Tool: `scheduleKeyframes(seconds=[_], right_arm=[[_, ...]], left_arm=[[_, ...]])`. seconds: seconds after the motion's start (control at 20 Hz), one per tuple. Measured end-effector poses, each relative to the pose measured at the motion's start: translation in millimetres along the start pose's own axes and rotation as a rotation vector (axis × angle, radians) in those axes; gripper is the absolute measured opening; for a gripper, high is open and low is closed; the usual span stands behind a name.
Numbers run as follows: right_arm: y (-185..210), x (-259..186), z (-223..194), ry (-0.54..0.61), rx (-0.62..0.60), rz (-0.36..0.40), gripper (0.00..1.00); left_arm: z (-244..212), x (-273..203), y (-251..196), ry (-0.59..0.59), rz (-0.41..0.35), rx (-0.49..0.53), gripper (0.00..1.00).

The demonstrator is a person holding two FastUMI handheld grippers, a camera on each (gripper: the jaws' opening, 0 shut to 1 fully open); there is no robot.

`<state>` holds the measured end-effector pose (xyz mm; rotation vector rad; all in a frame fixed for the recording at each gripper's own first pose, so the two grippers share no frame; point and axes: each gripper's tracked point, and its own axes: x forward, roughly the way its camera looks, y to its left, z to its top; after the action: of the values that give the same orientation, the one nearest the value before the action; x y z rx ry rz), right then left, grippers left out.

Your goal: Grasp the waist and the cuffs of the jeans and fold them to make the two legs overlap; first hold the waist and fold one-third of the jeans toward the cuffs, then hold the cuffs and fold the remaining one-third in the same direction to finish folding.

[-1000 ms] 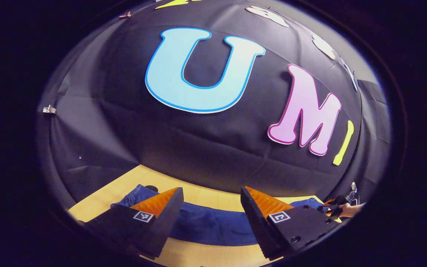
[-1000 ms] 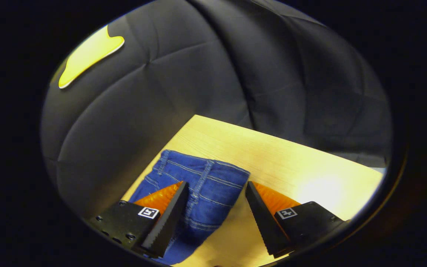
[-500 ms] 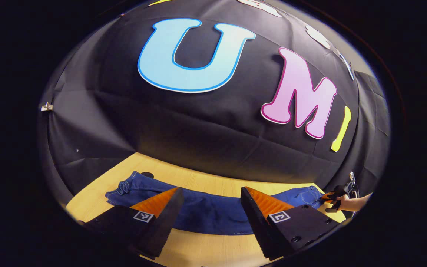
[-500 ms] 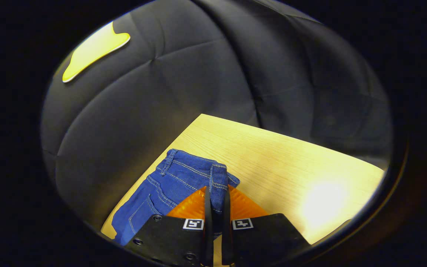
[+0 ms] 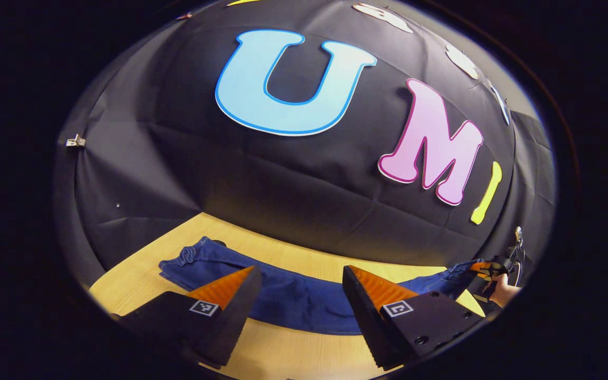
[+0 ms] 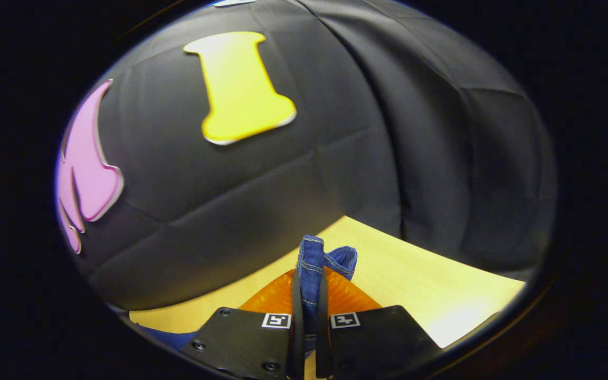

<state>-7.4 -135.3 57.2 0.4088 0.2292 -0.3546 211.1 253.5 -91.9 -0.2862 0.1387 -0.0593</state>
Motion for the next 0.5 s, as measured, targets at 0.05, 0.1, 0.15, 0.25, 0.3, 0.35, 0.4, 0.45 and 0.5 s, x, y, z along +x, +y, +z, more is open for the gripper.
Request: scheduleKeyframes(seconds=[0.05, 0.1, 0.15, 0.25, 0.3, 0.35, 0.4, 0.45, 0.5], right_arm=[[6, -15, 5, -0.024, -0.029, 0.039, 0.12], [11, -30, 4, -0.046, -0.054, 0.080, 0.12], [15, -44, 3, -0.064, -0.077, 0.120, 0.12], [24, -59, -2, -0.085, -0.117, 0.201, 0.12], [21, -60, -7, -0.093, -0.142, 0.243, 0.12], [20, -67, -13, -0.101, -0.172, 0.286, 0.12], [18, -67, -22, -0.110, -0.208, 0.337, 0.12], [18, -67, -34, -0.121, -0.248, 0.392, 0.12], [18, -68, -45, -0.128, -0.289, 0.451, 0.12]], left_arm=[[-2, -4, 3, -0.002, 0.005, -0.003, 0.97], [-2, -8, 5, -0.002, 0.008, -0.010, 0.97], [-5, -11, 8, -0.001, 0.009, -0.020, 0.97], [-7, -17, 12, -0.001, 0.009, -0.042, 0.97], [-9, -20, 14, -0.003, 0.010, -0.051, 0.97], [-8, -23, 18, -0.006, 0.013, -0.059, 0.97], [-9, -27, 22, -0.009, 0.014, -0.066, 0.97], [-10, -30, 26, -0.010, 0.017, -0.072, 0.97], [-11, -31, 31, -0.009, 0.023, -0.078, 0.96]])
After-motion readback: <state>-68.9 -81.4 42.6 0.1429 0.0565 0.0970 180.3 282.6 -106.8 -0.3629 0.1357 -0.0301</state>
